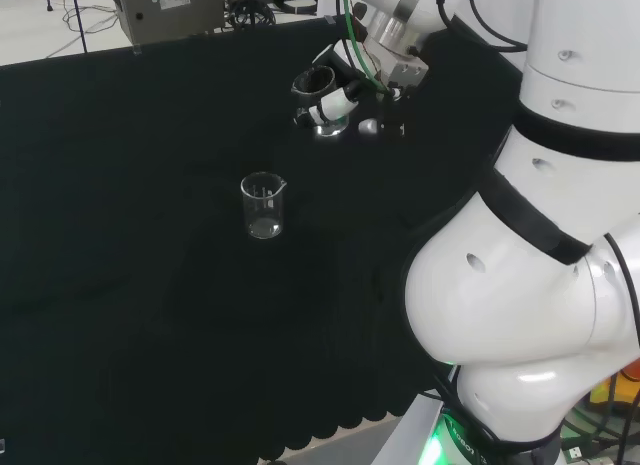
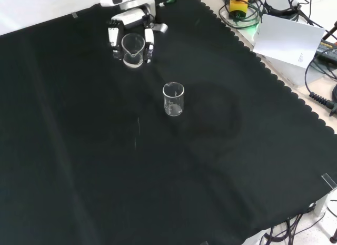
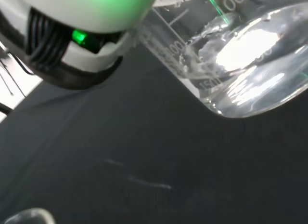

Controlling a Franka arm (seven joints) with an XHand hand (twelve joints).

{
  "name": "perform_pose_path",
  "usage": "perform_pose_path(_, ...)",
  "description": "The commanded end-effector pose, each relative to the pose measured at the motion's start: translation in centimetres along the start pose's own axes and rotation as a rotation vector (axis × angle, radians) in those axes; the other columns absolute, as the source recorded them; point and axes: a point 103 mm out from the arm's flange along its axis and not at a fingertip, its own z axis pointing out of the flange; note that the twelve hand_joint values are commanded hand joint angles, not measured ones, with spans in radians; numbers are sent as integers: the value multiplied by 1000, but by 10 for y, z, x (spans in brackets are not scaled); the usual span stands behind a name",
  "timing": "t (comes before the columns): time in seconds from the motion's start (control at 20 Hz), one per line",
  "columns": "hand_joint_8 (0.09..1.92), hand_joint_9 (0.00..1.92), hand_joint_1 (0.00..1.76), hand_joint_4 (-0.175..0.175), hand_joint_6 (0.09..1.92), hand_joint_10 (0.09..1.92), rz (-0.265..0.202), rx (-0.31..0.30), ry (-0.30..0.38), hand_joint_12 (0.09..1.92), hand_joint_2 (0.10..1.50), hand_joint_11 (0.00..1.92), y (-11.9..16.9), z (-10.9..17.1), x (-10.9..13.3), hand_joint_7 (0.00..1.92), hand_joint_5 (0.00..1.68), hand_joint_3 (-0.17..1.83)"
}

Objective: Pour the water from the handheld beaker into the one on the table.

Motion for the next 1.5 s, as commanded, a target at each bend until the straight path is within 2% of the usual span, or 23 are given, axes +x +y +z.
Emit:
perform_pose_path(0.05, 482, 1637, 1437, -175, 336, 87, 38, 103, -105, 604, 602, 1427, -35, -11, 21, 1371, 1418, 618)
perform_pose_path(0.45, 474, 1638, 1438, -175, 332, 87, 59, 203, -169, 600, 599, 1432, -66, -1, 36, 1376, 1420, 622)
perform_pose_path(0.6, 473, 1638, 1438, -175, 331, 87, 47, 248, -205, 598, 598, 1433, -71, 7, 40, 1377, 1421, 623)
perform_pose_path(1.1, 466, 1639, 1438, -175, 328, 87, 30, 367, -325, 593, 596, 1437, -71, 43, 67, 1380, 1424, 625)
perform_pose_path(1.35, 464, 1639, 1438, -175, 327, 87, 25, 413, -373, 591, 596, 1438, -68, 45, 71, 1381, 1424, 625)
perform_pose_path(1.5, 462, 1640, 1438, -175, 326, 87, 23, 441, -425, 589, 596, 1439, -66, 44, 70, 1381, 1424, 625)
